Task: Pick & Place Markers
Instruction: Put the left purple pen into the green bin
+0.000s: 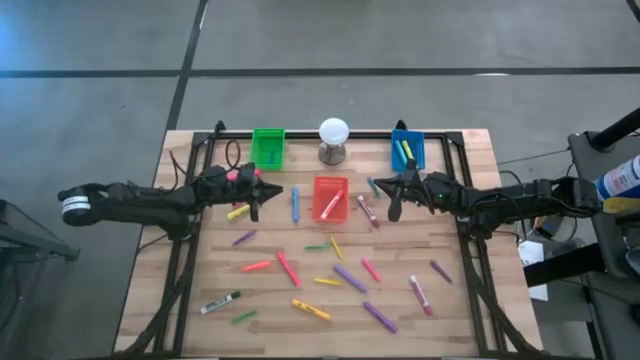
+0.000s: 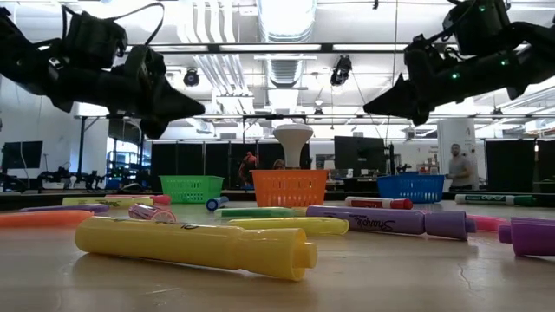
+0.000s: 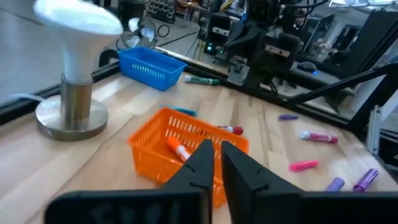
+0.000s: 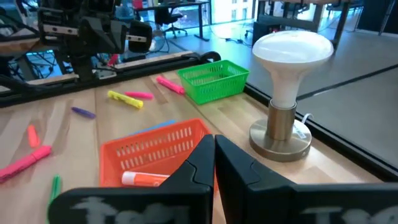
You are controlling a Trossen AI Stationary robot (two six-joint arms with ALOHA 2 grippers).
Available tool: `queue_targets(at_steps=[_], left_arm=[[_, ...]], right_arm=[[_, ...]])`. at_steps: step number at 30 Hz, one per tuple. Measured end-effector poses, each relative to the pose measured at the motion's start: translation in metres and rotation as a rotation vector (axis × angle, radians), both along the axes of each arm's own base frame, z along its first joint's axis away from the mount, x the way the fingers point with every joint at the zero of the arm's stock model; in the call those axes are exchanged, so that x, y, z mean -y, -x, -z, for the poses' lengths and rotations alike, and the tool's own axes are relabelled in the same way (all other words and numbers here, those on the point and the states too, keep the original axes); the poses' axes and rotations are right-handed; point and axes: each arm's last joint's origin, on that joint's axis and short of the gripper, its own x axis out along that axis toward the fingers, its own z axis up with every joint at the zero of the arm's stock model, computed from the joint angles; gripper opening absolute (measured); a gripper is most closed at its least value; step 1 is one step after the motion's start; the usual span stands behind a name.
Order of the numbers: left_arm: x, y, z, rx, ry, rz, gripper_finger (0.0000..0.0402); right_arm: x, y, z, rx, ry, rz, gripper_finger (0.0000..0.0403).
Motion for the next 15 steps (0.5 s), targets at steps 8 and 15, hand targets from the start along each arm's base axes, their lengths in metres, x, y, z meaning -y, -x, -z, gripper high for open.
queue_targets(at_steps=[8, 15], left_arm=[[0.006, -0.003, 0.009, -0.146, -0.009, -0.022, 0.0018], [0.011, -0.015, -0.008, -0.434, 0.035, -0.047, 0.0087]], right_arm=[[0.000, 0.002, 0.004, -0.011, -0.012, 0.002, 0.0008], [0.000, 0.002, 0.004, -0.009, -0.016, 0.002, 0.0008]])
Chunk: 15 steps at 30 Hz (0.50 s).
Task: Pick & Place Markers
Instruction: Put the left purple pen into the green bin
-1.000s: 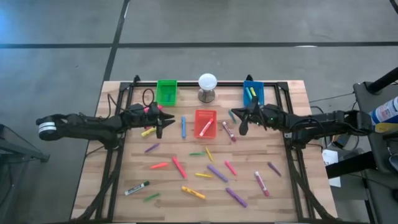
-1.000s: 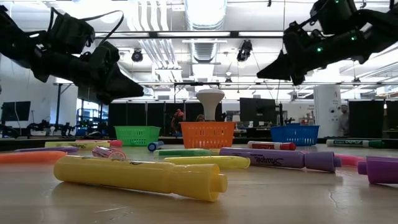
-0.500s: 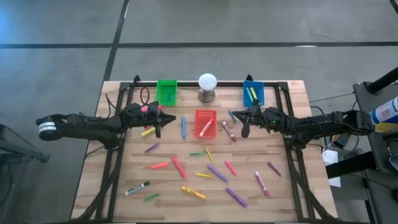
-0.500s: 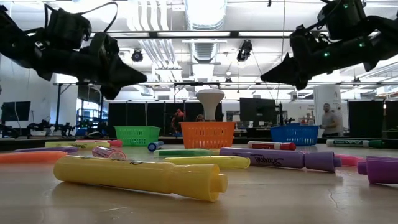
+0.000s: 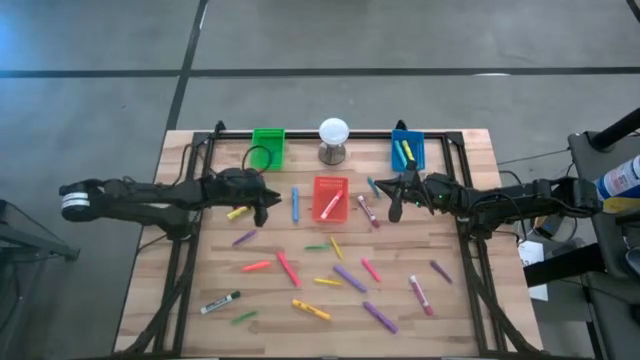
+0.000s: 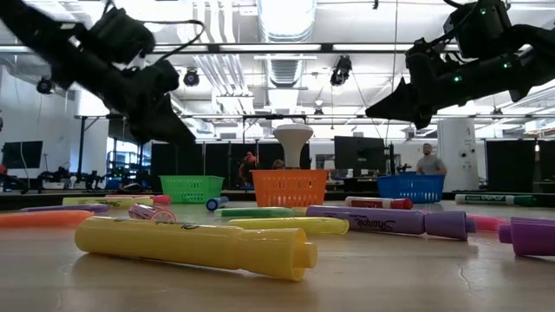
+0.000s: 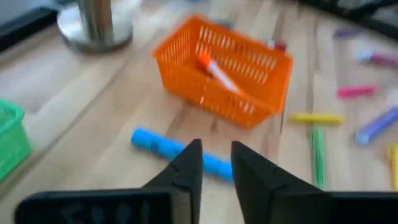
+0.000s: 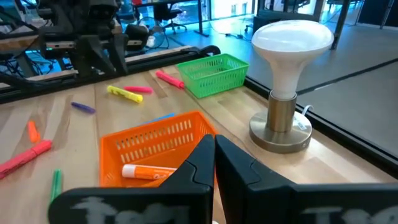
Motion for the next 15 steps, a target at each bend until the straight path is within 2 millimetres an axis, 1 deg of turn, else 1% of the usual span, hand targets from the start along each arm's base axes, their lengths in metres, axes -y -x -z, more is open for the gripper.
queue_targets(at_steps=[4, 7, 9, 12, 15], left_arm=[[0.009, -0.002, -0.016, -0.159, 0.007, -0.011, 0.0112], [0.018, 0.000, -0.027, -0.274, -0.003, -0.034, 0.0119], [0.023, 0.004, -0.031, -0.351, -0.010, -0.054, 0.0119], [0.031, 0.010, -0.030, -0.443, 0.021, -0.068, 0.0120], [0.038, 0.017, -0.020, -0.511, 0.067, -0.084, 0.0120]], right_arm=[[0.000, 0.000, 0.001, -0.002, 0.000, 0.000, 0.0008], [0.000, 0.001, 0.002, -0.005, -0.002, 0.000, 0.0008], [0.000, 0.001, 0.003, -0.007, -0.004, 0.000, 0.0008], [0.000, 0.001, 0.003, -0.007, -0.009, 0.001, 0.0008], [0.000, 0.001, 0.003, -0.007, -0.009, 0.002, 0.0008]])
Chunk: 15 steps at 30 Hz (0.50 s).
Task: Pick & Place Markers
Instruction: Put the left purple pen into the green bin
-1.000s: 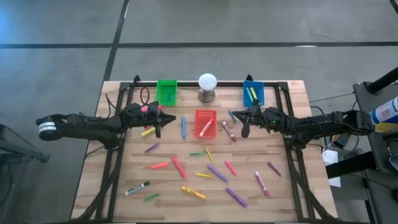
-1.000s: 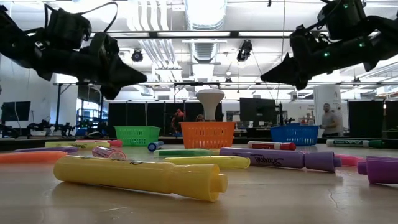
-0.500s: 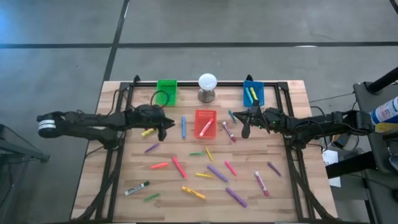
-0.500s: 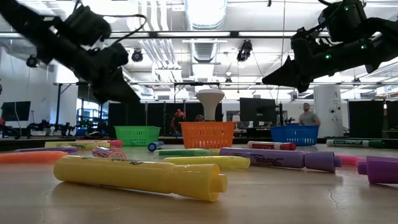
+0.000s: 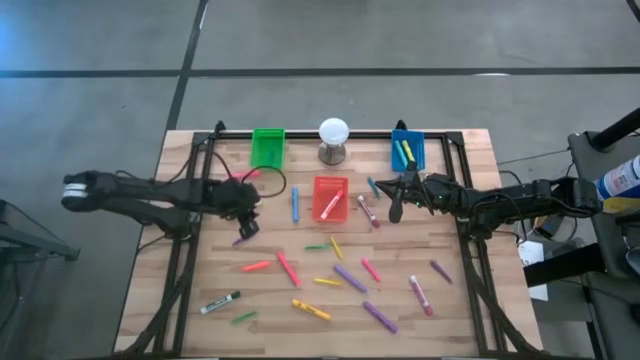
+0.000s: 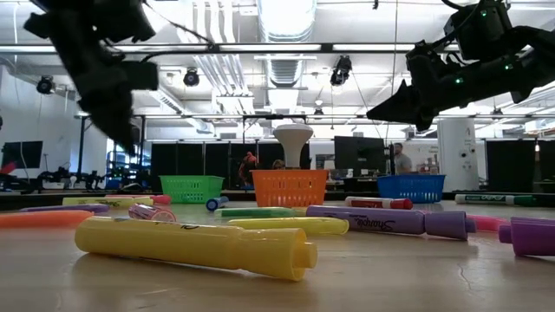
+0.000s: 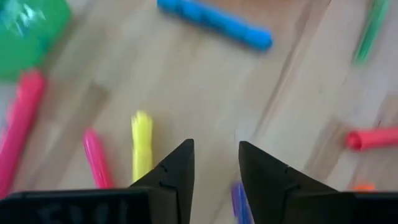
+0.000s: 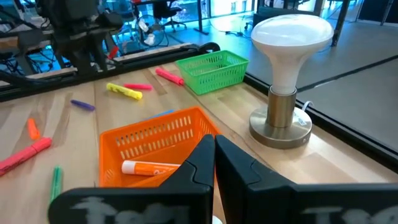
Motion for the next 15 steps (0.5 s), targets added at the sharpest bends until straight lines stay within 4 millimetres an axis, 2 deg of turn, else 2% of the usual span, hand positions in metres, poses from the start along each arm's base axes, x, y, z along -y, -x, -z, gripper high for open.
queue_targets(at_steps=[5, 10, 15], left_arm=[[0.009, 0.009, 0.022, -0.063, 0.048, -0.024, 0.0120], [0.014, 0.001, 0.019, -0.034, 0.069, -0.001, 0.0120], [0.015, -0.001, 0.032, -0.101, 0.100, -0.022, 0.0120]], right_arm=[[0.000, 0.000, 0.000, 0.000, 0.000, 0.000, 0.0008], [0.000, 0.000, 0.000, 0.000, 0.000, 0.000, 0.0008], [0.000, 0.000, 0.000, 0.000, 0.000, 0.000, 0.0008]])
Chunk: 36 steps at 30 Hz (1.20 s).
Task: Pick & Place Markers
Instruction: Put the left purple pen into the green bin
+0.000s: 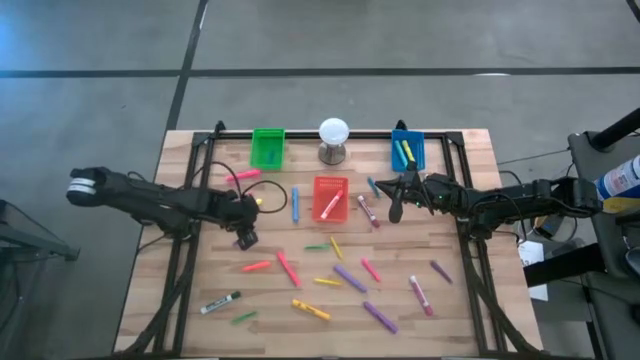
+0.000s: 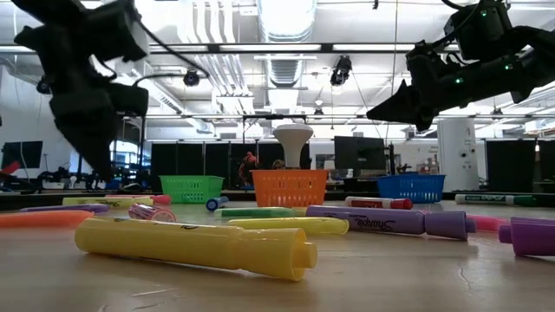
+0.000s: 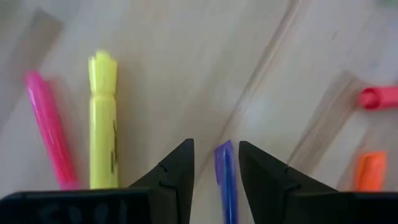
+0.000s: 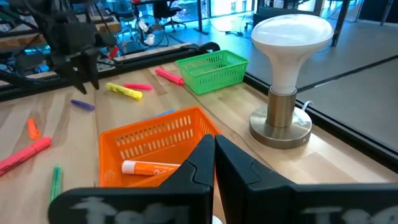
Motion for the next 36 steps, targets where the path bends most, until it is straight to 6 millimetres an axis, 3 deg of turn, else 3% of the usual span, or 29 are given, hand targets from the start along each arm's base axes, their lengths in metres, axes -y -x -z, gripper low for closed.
queue_targets(at_steps=[11, 21, 30, 36], left_arm=[[0.004, -0.010, 0.026, -0.138, 0.014, 0.026, 0.0120], [0.005, -0.013, 0.035, -0.187, 0.025, 0.029, 0.0104], [0.005, -0.015, 0.028, -0.196, 0.034, 0.026, 0.0046], [0.004, -0.029, 0.001, -0.153, 0.006, 0.062, 0.0049]], right_arm=[[0.000, 0.000, 0.000, 0.000, 0.000, 0.000, 0.0008], [0.000, 0.000, 0.000, 0.000, 0.000, 0.000, 0.0008], [0.000, 0.000, 0.000, 0.000, 0.001, 0.000, 0.0008], [0.000, 0.000, 0.000, 0.000, 0.001, 0.000, 0.0008]])
